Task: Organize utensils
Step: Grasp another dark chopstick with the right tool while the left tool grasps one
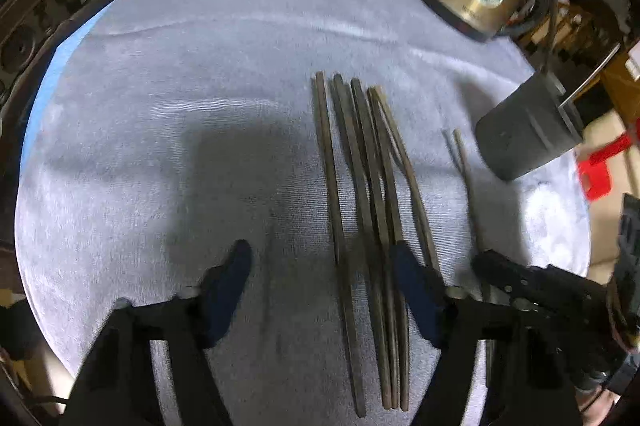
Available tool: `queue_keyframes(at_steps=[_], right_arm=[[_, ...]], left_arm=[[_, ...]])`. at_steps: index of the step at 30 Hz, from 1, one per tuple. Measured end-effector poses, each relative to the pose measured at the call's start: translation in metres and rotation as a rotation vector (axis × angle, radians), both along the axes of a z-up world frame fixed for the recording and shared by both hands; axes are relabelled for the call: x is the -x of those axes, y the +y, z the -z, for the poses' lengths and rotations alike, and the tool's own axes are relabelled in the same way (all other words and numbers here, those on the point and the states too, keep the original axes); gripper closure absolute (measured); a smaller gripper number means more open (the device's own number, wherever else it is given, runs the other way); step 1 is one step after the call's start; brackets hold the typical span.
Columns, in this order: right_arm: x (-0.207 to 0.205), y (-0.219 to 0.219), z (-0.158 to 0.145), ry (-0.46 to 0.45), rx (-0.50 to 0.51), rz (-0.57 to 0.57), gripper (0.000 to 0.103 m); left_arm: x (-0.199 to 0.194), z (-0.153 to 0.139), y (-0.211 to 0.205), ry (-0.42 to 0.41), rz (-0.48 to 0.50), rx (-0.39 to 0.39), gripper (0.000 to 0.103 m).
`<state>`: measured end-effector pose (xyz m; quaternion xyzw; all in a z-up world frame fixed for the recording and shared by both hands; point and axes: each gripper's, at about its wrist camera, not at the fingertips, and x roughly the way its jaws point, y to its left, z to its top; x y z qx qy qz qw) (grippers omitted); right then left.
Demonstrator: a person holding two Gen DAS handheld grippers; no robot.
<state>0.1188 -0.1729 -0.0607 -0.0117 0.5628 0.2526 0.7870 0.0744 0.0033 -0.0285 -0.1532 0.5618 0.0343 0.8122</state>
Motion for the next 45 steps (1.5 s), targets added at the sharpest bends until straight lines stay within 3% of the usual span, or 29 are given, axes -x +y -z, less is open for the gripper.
queue_keyframes(at_steps=[2,6,8,19,21,23,25,31,33,34,35,39,43,45], right_arm=[[-0.001,0.0,0.001,0.001,-0.009,-0.003,0.096],[0.0,-0.004,0.001,0.005,-0.031,-0.005,0.096],[0.003,-0.008,-0.001,0.004,-0.033,-0.007,0.096],[0.011,-0.014,-0.002,0.079,0.005,-0.024,0.094],[0.01,-0.011,-0.002,0.089,0.023,-0.031,0.094],[0.007,-0.007,-0.005,0.08,0.054,-0.036,0.093],[-0.001,-0.002,-0.011,0.055,0.07,-0.027,0.093],[-0.029,0.016,-0.01,0.05,0.117,-0.019,0.088],[-0.032,0.021,-0.004,0.067,0.132,-0.033,0.087],[-0.032,0.023,-0.005,0.057,0.133,-0.035,0.088],[-0.033,0.023,-0.005,0.063,0.135,-0.035,0.088],[-0.032,0.019,-0.005,0.074,0.141,-0.052,0.095],[-0.032,0.01,-0.005,0.109,0.14,-0.08,0.095],[-0.032,0.008,-0.004,0.14,0.155,-0.105,0.095]], left_arm=[[-0.003,0.005,0.0,0.04,0.004,-0.003,0.057],[-0.005,0.012,-0.004,0.057,0.018,-0.033,0.065],[-0.006,0.015,-0.005,0.067,0.039,-0.031,0.095],[0.015,0.029,-0.004,0.164,0.253,-0.094,0.097],[0.016,0.031,0.002,0.177,0.253,-0.063,0.091],[0.01,0.027,0.007,0.167,0.242,-0.033,0.063],[-0.001,0.02,0.01,0.126,0.218,-0.047,0.054],[-0.039,0.032,0.012,0.154,0.183,-0.047,0.054],[-0.052,0.041,0.009,0.174,0.183,-0.057,0.063],[-0.056,0.041,0.008,0.163,0.188,-0.078,0.076],[-0.061,0.045,0.008,0.176,0.194,-0.094,0.098],[-0.068,0.047,0.021,0.187,0.208,-0.059,0.098],[-0.06,0.051,0.035,0.22,0.215,-0.023,0.098],[-0.076,0.057,0.043,0.265,0.202,0.018,0.098]])
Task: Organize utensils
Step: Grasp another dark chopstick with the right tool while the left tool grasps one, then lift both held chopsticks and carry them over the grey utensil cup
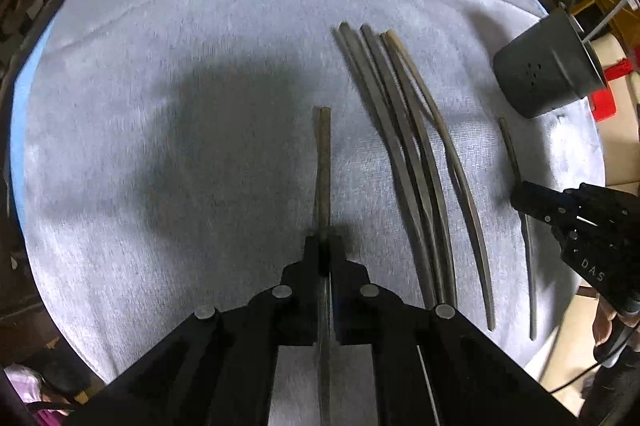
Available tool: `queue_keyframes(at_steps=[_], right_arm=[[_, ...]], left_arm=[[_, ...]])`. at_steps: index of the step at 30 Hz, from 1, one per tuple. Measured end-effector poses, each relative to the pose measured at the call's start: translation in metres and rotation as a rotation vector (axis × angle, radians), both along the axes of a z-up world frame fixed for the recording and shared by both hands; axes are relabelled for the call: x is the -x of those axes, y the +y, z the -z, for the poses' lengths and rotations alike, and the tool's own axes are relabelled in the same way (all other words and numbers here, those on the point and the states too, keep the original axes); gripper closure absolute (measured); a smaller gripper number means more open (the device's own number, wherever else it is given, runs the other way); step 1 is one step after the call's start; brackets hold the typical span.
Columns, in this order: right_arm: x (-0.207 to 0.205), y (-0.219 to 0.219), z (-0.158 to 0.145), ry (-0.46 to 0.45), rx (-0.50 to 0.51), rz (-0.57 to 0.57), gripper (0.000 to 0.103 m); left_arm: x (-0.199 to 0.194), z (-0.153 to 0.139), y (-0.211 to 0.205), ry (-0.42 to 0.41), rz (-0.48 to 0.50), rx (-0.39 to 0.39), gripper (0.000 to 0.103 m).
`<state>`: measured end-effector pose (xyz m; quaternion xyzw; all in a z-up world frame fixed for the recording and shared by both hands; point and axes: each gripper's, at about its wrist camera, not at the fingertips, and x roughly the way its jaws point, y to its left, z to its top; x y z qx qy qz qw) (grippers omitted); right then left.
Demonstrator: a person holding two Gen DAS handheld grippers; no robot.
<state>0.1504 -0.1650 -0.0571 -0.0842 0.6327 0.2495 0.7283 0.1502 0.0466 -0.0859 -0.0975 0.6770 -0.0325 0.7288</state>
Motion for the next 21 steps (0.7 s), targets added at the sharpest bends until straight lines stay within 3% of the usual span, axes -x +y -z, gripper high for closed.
queue_keyframes(at_steps=[5,10,13,17,21], right_arm=[[-0.016,0.002,0.001,0.087,0.02,-0.027,0.094],[-0.013,0.015,-0.001,0.06,0.095,-0.096,0.095],[-0.005,0.015,-0.004,0.029,0.064,-0.076,0.097],[0.027,0.001,-0.022,-0.035,-0.066,-0.027,0.097],[0.049,-0.034,-0.069,-0.214,-0.236,0.102,0.097]], left_arm=[[-0.03,0.01,0.011,0.096,-0.006,0.032,0.098],[-0.047,0.017,0.001,0.113,0.048,-0.021,0.098],[-0.043,0.017,0.006,0.088,0.034,0.012,0.098],[-0.02,-0.005,0.027,-0.086,-0.05,0.078,0.098],[-0.001,-0.054,0.045,-0.382,-0.152,0.078,0.098]])
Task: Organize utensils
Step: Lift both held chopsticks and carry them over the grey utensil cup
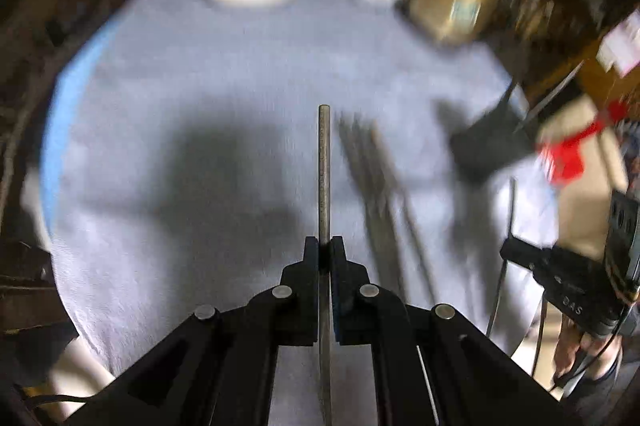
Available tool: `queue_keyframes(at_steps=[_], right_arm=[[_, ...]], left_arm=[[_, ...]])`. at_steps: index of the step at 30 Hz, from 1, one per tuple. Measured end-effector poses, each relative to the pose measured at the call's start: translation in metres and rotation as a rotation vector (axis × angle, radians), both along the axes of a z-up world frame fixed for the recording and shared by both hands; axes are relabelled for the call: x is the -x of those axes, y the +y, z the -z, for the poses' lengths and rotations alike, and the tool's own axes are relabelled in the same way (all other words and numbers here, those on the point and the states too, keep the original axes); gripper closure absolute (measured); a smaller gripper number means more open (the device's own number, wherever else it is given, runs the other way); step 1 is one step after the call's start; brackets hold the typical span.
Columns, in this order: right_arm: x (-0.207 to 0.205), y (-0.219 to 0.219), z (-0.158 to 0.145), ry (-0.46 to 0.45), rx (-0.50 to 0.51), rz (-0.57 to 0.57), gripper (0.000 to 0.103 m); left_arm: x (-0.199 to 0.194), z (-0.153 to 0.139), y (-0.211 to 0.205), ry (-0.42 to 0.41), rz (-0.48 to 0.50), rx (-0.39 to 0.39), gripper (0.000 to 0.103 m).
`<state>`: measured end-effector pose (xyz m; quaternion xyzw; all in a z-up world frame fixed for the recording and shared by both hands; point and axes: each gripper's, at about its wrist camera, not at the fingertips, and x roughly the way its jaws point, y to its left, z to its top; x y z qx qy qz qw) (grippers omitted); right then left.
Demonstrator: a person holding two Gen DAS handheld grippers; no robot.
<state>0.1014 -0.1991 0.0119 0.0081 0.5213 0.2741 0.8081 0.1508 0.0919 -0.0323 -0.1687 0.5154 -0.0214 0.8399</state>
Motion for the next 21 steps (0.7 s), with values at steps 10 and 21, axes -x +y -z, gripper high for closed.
queue_keyframes(at_steps=[10,21], right_arm=[[0.036,-0.076,-0.053,-0.559,-0.215,0.5,0.097],[0.061,-0.07,-0.046,-0.676,-0.102,0.432,0.097]], left_arm=[[0.033,-0.052,-0.042,-0.492,-0.17,-0.14,0.098],[0.103,-0.063,-0.055,-0.542,-0.194,-0.218,0.098]])
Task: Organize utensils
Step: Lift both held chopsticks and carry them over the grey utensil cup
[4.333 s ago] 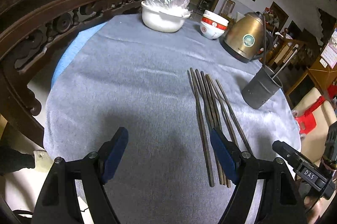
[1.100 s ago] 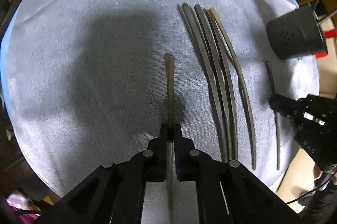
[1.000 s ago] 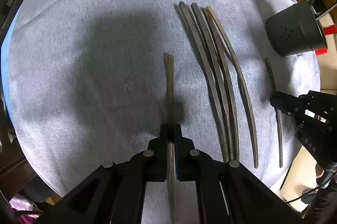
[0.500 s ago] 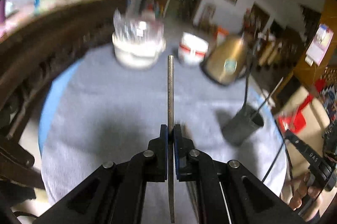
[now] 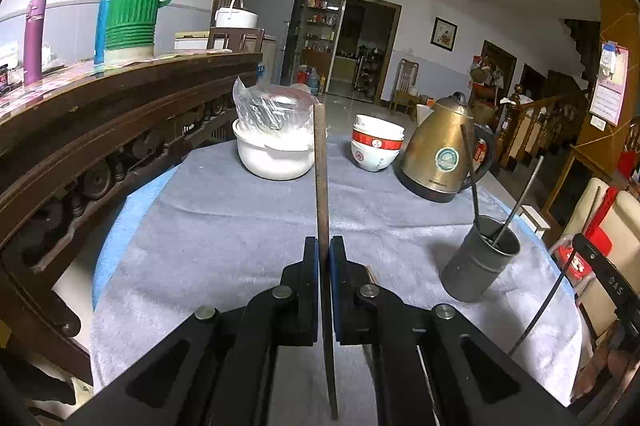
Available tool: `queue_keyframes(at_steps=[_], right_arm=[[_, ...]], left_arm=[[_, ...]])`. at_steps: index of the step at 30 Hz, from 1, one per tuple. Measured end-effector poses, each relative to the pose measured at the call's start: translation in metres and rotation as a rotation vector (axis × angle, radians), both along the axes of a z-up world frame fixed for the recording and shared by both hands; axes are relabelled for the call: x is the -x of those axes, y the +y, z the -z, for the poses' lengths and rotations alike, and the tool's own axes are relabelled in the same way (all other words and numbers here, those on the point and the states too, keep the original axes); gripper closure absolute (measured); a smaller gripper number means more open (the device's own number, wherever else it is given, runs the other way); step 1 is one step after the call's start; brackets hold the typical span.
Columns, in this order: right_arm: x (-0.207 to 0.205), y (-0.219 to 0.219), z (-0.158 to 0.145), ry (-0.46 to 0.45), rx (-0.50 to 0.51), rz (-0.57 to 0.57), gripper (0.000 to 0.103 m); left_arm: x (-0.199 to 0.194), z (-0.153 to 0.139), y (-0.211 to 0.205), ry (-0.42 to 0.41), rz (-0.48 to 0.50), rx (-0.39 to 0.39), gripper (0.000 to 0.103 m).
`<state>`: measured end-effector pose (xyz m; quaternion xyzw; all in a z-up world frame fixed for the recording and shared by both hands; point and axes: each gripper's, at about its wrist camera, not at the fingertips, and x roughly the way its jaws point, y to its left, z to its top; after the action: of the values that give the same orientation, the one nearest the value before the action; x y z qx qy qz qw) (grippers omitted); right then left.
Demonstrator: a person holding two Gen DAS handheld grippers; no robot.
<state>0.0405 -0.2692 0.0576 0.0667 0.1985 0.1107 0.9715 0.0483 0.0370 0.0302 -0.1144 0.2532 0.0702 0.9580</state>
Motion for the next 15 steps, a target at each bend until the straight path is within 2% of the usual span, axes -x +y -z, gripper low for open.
queue_keyframes(at_steps=[1,6,15], right_arm=[[0.002,-0.002,-0.001,-0.001,0.003,-0.007,0.097],[0.032,-0.011,-0.004,0.002,-0.006,-0.026,0.097],[0.046,-0.01,-0.009,0.005,-0.015,-0.042,0.097]], left_arm=[[0.02,-0.01,0.0,-0.005,0.0,-0.003,0.097],[0.057,-0.019,0.005,-0.019,-0.008,0.022,0.097],[0.077,-0.026,0.012,-0.021,-0.013,0.095,0.098]])
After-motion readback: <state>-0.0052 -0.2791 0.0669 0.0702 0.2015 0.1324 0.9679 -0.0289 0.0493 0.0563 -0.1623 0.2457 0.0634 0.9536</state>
